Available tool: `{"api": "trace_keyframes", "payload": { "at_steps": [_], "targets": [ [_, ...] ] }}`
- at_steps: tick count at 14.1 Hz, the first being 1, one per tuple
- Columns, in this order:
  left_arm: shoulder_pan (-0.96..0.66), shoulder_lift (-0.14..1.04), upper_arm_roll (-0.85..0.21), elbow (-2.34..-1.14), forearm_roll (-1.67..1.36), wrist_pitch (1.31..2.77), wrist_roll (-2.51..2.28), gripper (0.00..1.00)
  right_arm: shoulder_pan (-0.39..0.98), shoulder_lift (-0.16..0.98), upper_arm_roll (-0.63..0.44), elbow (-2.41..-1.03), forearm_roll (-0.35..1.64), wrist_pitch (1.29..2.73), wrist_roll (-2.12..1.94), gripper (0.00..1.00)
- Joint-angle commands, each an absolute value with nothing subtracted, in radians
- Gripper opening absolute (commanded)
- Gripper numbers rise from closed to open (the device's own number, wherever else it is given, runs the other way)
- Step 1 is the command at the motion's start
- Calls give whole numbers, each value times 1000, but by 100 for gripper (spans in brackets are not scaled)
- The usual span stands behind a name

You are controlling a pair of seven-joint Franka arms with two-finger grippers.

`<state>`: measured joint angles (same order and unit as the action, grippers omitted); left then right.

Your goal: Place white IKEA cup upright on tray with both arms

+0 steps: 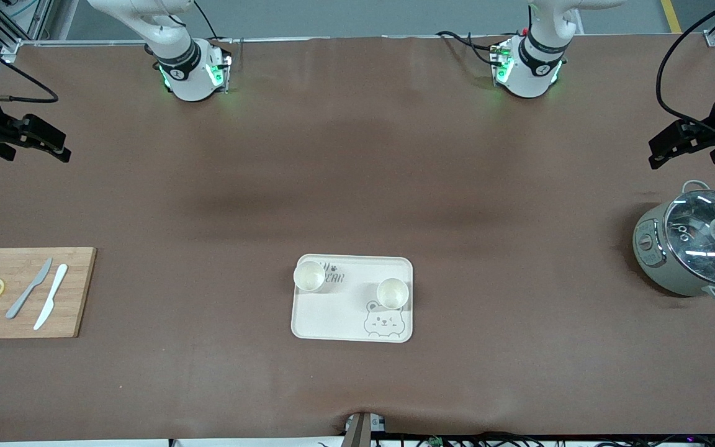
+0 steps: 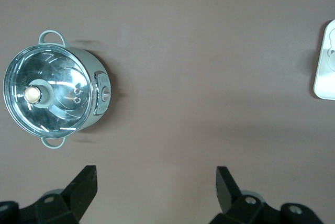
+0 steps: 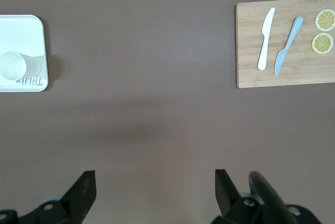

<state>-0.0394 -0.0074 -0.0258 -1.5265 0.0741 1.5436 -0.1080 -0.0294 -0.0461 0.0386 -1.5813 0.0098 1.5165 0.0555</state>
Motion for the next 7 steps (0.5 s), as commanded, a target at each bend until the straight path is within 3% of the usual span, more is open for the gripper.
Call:
{"api": "trace_keyframes", "payload": {
  "at_steps": [1,7],
  "targets": [
    [-32,-26,-26,-1532,51,1531,-80,100,-43,-37,51,-1559,3,1503,43,100],
    [-35,-15,-26,-1528,51,1532,-78,100,-43,-37,51,-1559,3,1502,43,100]
  ]
}}
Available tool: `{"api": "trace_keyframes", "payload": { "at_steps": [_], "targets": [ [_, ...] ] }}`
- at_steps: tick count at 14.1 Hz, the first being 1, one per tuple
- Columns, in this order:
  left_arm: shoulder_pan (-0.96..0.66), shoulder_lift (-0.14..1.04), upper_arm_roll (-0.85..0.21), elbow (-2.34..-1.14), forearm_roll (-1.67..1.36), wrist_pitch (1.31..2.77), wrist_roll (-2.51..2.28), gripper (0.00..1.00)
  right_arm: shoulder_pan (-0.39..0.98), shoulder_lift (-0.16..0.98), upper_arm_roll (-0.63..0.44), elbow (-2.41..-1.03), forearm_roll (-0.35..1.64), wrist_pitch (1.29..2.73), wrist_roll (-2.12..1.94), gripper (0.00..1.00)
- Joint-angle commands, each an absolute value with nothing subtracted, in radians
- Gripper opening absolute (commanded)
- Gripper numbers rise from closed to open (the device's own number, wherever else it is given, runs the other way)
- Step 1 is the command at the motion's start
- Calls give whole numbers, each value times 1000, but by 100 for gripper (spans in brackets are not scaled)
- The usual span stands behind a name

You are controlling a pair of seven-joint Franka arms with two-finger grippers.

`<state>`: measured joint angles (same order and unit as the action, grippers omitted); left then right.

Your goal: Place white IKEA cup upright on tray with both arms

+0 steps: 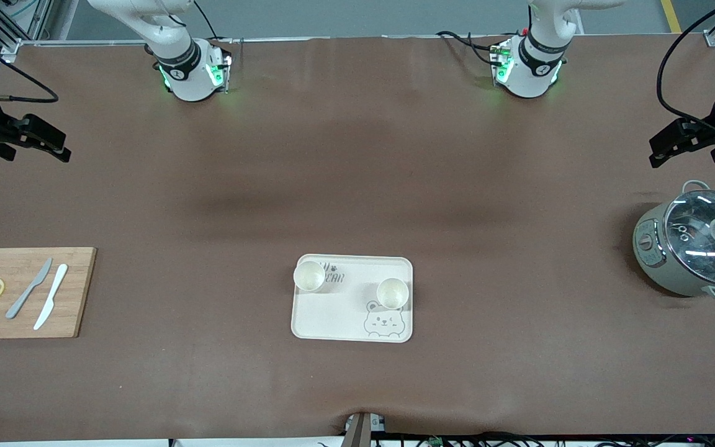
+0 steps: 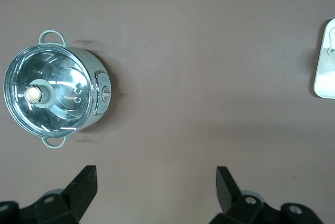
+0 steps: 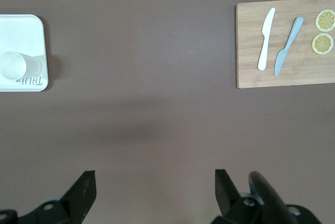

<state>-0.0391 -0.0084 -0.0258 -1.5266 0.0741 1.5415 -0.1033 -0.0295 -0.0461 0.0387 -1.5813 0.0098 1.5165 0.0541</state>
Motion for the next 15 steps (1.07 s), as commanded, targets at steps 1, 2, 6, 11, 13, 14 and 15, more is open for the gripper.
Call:
{"api": "trace_keyframes", "payload": {
  "at_steps": [1,2,6,11,13,14,15],
  "targets": [
    [-37,-14,-26,-1528,51,1532,-78,100,-44,-37,51,-1559,3,1500,40,100],
    [-37,-12,-26,-1529,51,1532,-78,100,-44,-37,51,-1557,-1,1502,40,100],
    [-37,3,-26,-1513,49,1549,-78,100,-41,-38,52,-1557,-6,1502,40,100],
    [-29,0,-26,-1517,43,1542,-77,100,-40,-38,52,-1557,-8,1502,38,100],
    [-23,-2,-20,-1513,41,1540,-77,100,-41,-38,52,-1559,-8,1503,37,100],
    [-25,-2,-18,-1511,41,1540,-77,100,-40,-38,52,-1557,-8,1503,37,100],
    [-26,-5,-20,-1517,41,1539,-77,100,-38,-38,52,-1557,-9,1505,37,100]
  ]
}}
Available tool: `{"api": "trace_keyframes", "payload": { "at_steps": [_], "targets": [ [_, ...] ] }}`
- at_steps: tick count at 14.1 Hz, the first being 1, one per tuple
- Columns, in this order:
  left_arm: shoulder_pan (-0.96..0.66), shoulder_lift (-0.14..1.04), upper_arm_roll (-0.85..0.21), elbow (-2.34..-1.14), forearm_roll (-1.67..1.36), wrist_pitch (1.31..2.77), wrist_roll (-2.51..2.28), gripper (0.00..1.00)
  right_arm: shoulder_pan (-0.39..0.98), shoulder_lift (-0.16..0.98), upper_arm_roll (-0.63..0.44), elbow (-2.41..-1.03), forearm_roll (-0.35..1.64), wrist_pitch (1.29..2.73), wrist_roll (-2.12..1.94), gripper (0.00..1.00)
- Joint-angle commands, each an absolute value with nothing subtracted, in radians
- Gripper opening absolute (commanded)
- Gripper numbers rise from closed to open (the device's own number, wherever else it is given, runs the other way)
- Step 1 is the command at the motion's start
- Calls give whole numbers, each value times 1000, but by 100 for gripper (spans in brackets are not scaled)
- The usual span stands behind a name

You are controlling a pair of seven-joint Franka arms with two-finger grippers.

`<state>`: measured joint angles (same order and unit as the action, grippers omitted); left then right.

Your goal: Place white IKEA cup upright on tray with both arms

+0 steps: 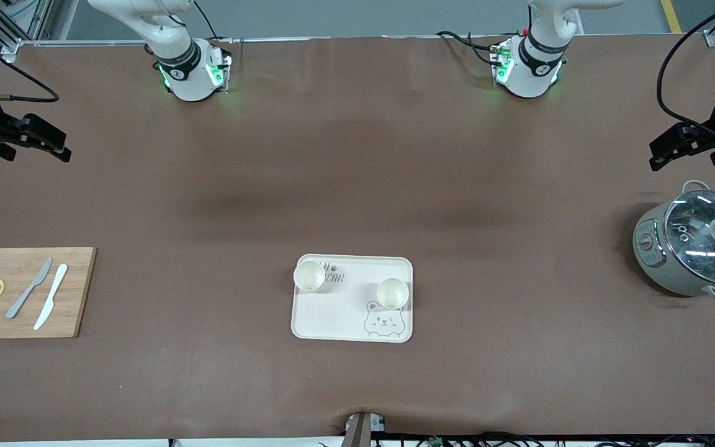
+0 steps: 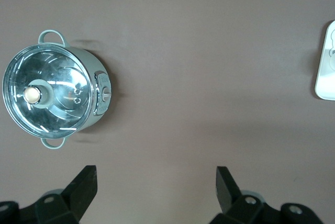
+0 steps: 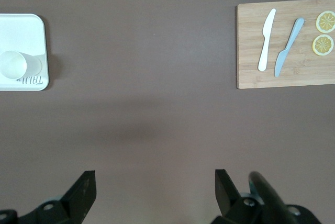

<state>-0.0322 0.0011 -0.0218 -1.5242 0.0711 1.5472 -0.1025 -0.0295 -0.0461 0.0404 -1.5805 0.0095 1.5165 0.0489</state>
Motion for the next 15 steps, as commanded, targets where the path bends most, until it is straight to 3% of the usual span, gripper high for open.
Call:
{"api": "trace_keyframes", "payload": {
  "at_steps": [1,15],
  "targets": [
    [-28,-6,-21,-1514,41,1531,-77,100,-40,-38,54,-1557,-9,1505,37,100],
    [-38,-6,-26,-1477,-11,1496,-80,100,-45,-37,52,-1559,-8,1503,-5,100]
  ]
}}
